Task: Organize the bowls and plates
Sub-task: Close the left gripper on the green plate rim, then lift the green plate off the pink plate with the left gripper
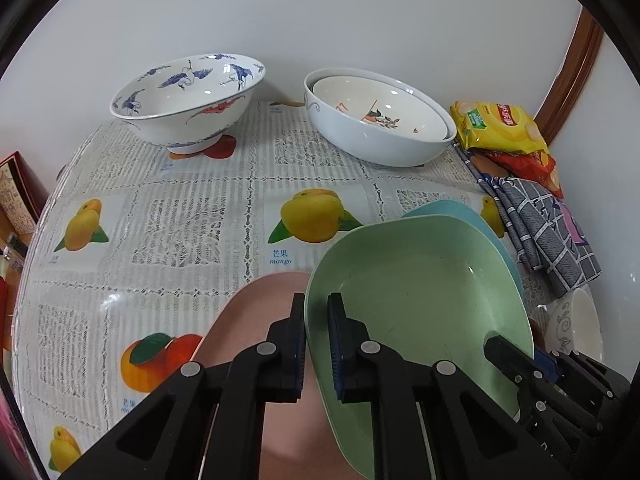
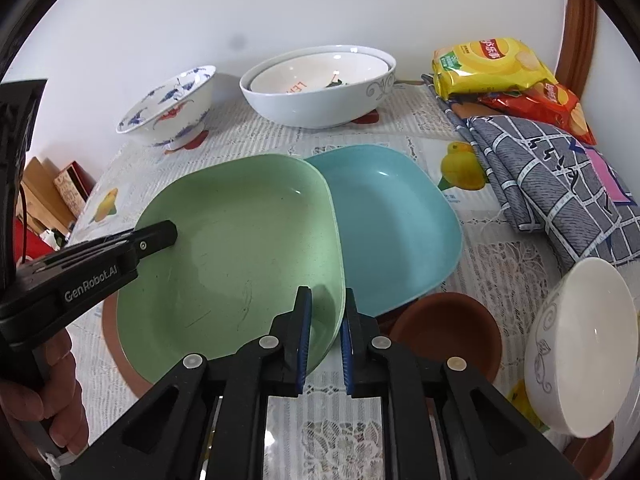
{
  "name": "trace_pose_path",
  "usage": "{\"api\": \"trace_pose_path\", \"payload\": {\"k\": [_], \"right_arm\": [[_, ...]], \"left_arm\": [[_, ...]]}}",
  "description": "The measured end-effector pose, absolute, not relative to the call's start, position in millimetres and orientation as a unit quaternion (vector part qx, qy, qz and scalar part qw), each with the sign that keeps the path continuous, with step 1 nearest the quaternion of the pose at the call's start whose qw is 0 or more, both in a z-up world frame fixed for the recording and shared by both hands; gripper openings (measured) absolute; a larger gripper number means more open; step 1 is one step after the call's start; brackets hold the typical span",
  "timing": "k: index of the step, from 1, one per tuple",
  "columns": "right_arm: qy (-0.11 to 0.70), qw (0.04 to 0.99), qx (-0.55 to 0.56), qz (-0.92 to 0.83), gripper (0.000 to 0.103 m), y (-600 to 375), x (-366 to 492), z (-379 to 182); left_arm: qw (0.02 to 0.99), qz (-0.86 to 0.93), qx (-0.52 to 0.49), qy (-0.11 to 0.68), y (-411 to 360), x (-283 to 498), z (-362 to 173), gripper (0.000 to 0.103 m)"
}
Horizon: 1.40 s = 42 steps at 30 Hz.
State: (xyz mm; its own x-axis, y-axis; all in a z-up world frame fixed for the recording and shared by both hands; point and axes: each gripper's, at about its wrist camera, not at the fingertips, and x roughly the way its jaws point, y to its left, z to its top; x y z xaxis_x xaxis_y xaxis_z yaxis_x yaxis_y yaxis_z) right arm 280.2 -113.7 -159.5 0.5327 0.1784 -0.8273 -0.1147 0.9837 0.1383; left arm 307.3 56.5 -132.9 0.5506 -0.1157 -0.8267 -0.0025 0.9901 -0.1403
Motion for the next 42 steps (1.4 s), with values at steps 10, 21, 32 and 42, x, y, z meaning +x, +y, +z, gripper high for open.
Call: {"api": "trace_pose_path", "payload": {"k": [10,21,32,42], "right_arm": [[0.443,0.892,0.036,0.085,0.012,-112.0,238.8,-119.1],[0.42,0.903,0.042,0.086,0.011,-115.5,189.3,-89.9],[0.406,0.908,0.049,0.09,0.01,-110.1,162.5,-75.9],[0.399,0.911,0.045,0.096,0.01,-97.2,152.1,-67.8]], "left_arm": [[0.891,-0.03,-0.072,0.448,62.6,261.5,-95.4,0.01],[0.9,-0.03,-0.082,0.427,64.9,209.7,-69.6,0.01],[0.905,-0.027,-0.083,0.416,73.2,180.7,-56.0,0.01],[0.909,-0.022,-0.088,0.407,86.6,166.0,-49.4,0.01]]}}
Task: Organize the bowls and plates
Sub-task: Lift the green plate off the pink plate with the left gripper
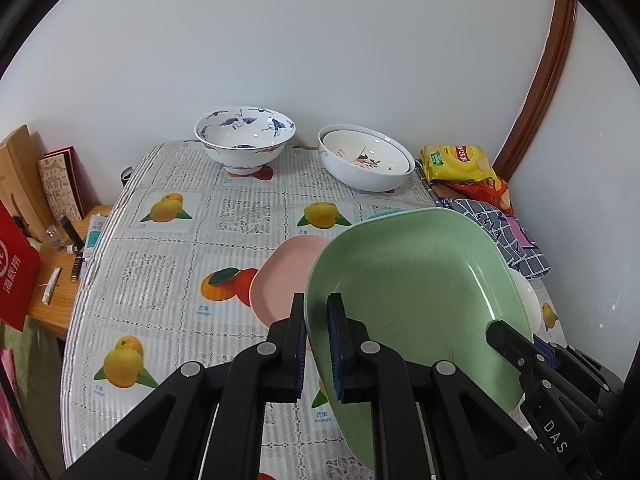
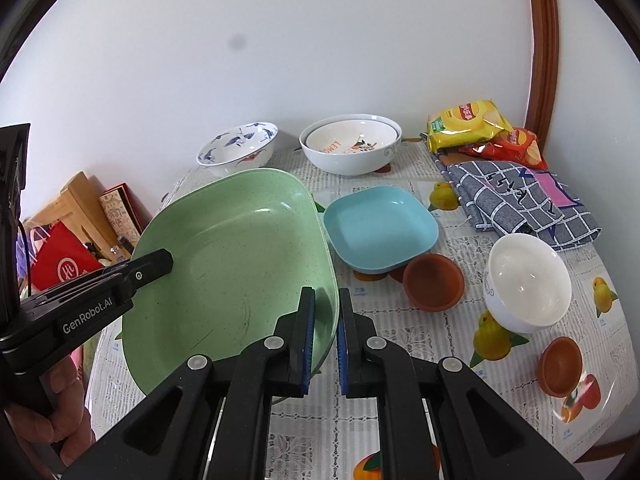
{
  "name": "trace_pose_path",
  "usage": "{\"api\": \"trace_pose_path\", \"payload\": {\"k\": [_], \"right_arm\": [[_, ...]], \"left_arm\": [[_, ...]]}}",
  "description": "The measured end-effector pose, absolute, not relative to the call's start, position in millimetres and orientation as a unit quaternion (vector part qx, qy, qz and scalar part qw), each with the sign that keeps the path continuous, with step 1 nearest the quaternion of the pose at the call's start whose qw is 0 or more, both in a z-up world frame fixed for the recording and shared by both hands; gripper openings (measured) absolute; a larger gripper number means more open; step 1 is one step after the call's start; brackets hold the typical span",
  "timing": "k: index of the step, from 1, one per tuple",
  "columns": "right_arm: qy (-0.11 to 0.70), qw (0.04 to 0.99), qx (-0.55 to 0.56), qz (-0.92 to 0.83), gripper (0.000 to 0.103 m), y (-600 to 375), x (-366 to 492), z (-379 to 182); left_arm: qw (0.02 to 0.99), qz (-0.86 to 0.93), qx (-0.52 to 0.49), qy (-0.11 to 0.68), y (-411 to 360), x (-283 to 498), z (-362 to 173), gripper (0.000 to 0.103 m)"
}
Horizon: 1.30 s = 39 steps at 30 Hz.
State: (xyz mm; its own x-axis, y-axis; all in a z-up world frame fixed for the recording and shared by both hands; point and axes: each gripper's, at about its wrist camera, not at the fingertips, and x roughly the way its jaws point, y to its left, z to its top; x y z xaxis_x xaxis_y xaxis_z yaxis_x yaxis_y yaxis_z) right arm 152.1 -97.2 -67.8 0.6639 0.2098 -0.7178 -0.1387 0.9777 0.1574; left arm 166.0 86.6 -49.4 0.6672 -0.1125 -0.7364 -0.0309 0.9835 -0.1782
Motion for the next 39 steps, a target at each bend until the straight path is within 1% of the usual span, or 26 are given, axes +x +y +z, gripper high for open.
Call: {"api": "trace_pose_path", "payload": {"k": [28,39], "right_arm": [[0.412,0.904,0.031,0.112,0.01,-71.0,152.8,-77.3],[0.427,0.897,0.024,0.113,0.01,-65.1,159.7,-90.5]], "left_arm": [[0.903,-0.004,-0.107,0.417,114.3,157.5,-63.7,0.01],[0.896,0.0,-0.111,0.431,120.5,163.0,-81.2,0.01]]}}
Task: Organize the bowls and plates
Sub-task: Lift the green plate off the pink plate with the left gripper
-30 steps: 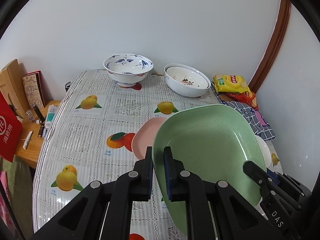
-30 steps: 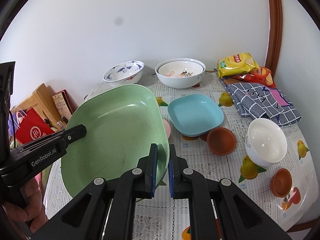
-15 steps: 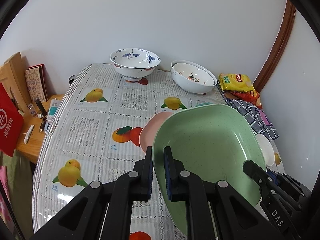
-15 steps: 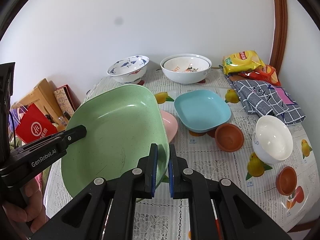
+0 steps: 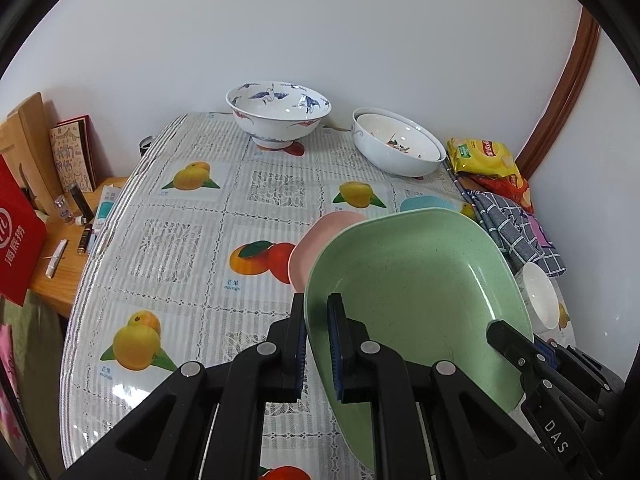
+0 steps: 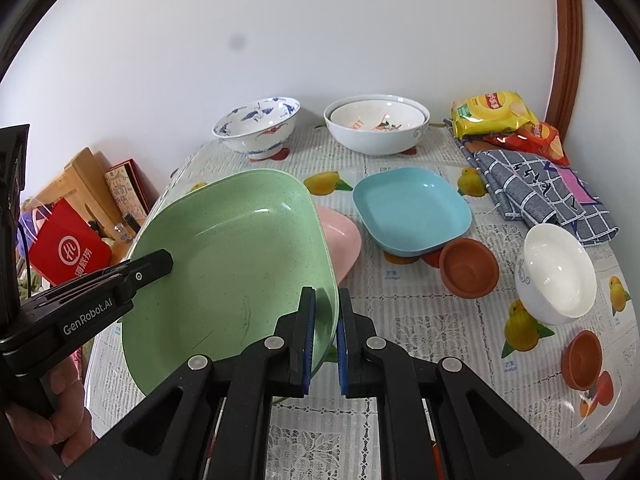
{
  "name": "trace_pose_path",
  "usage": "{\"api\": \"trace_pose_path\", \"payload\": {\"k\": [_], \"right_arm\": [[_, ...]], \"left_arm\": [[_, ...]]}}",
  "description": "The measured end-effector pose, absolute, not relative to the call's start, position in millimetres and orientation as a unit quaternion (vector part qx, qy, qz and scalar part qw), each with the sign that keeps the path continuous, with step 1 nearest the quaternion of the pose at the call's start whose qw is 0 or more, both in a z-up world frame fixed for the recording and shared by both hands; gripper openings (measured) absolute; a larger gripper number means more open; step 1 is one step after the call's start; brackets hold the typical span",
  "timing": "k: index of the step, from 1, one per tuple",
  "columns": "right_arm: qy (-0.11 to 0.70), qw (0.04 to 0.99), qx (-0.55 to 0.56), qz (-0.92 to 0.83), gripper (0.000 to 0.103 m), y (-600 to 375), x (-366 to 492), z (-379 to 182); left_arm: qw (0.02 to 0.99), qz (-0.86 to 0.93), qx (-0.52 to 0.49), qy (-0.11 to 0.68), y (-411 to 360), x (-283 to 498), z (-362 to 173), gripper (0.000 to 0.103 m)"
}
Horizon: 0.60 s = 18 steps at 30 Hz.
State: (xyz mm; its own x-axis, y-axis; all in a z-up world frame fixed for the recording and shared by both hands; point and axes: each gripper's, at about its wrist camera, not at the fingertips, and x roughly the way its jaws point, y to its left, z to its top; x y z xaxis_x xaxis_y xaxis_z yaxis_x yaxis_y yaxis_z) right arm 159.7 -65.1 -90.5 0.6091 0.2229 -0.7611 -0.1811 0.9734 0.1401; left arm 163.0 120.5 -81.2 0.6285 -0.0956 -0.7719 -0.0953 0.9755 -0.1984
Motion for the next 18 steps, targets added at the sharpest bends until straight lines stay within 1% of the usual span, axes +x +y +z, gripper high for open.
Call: {"api": "trace_pose_path", "payload": {"k": [18], "right_arm": [[0.476,0.869,0.024,0.132,0.01,-51.2,178.5,-138.0]], "left_arm": [[0.872,0.027,-0.114,0.476,134.7,174.7,-126.8,0.01]]}}
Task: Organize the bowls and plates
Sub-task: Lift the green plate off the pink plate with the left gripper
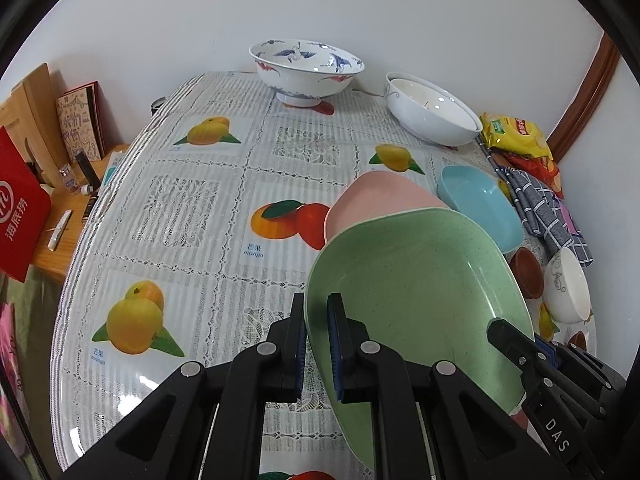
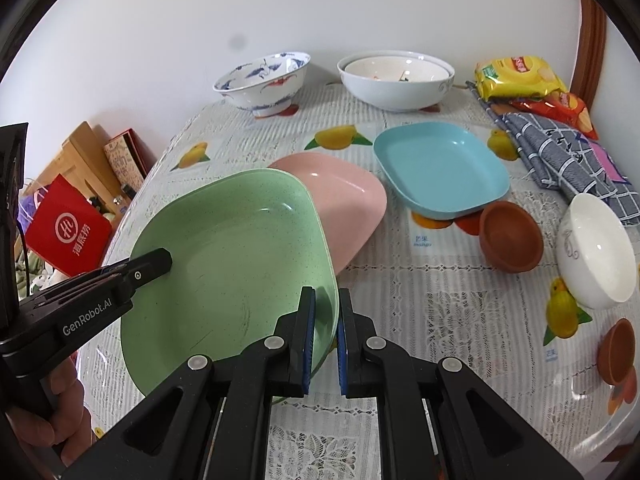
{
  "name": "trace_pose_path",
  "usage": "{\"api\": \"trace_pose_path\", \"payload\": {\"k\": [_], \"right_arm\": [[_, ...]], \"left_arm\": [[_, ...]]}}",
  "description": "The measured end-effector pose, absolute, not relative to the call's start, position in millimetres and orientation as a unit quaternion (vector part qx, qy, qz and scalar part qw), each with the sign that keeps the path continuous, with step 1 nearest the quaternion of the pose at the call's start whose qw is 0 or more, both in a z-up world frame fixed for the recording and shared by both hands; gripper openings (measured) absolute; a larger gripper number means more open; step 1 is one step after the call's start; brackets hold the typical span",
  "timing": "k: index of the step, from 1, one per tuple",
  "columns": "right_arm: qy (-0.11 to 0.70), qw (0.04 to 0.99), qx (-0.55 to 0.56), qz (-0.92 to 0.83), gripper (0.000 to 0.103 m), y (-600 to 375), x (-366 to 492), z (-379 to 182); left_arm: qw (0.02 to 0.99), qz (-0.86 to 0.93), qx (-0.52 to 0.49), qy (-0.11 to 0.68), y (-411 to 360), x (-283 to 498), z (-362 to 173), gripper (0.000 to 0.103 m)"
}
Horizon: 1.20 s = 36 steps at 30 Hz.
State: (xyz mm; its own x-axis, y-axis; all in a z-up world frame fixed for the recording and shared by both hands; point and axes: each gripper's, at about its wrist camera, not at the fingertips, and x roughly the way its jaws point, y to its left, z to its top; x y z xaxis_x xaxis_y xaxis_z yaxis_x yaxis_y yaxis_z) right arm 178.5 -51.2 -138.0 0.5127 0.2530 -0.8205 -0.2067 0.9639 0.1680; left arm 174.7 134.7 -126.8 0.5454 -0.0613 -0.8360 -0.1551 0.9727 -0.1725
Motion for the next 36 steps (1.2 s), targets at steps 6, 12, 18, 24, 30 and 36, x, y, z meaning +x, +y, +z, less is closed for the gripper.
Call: {"api": "trace_pose_path", "payload": {"k": [6,12,18,24,30,36], "right_arm": [[0.489,0.861,0.026,0.136,0.01,-51.5,190.7,-148.7],[0.491,0.859,0.025,0.141,0.01,-49.9,205.8,-153.1],[0.493,0.858,0.025,0.142,0.01,-51.1,222.0,-158.0],[0.495,0.857,0.024,0.142,0.01,-51.8,236.4,-163.1],[0.498,0.856,0.02,0.139,0.01,-52.1,246.1,-168.7],[0.495,0.857,0.011,0.139,0.01,-52.5,256.7,-167.3]], "left_arm": [[0.866,0.034,-0.115,0.485,135.0,185.7,-135.2,0.01],[0.865,0.04,-0.114,0.487,135.0,200.2,-137.1,0.01],[0.862,0.043,-0.113,0.492,133.7,216.2,-141.0,0.01],[0.86,0.044,-0.113,0.496,131.8,228.0,-144.8,0.01],[0.861,0.046,-0.107,0.495,129.3,236.4,-145.9,0.01],[0.861,0.045,-0.105,0.495,128.9,243.9,-146.1,0.01]]}}
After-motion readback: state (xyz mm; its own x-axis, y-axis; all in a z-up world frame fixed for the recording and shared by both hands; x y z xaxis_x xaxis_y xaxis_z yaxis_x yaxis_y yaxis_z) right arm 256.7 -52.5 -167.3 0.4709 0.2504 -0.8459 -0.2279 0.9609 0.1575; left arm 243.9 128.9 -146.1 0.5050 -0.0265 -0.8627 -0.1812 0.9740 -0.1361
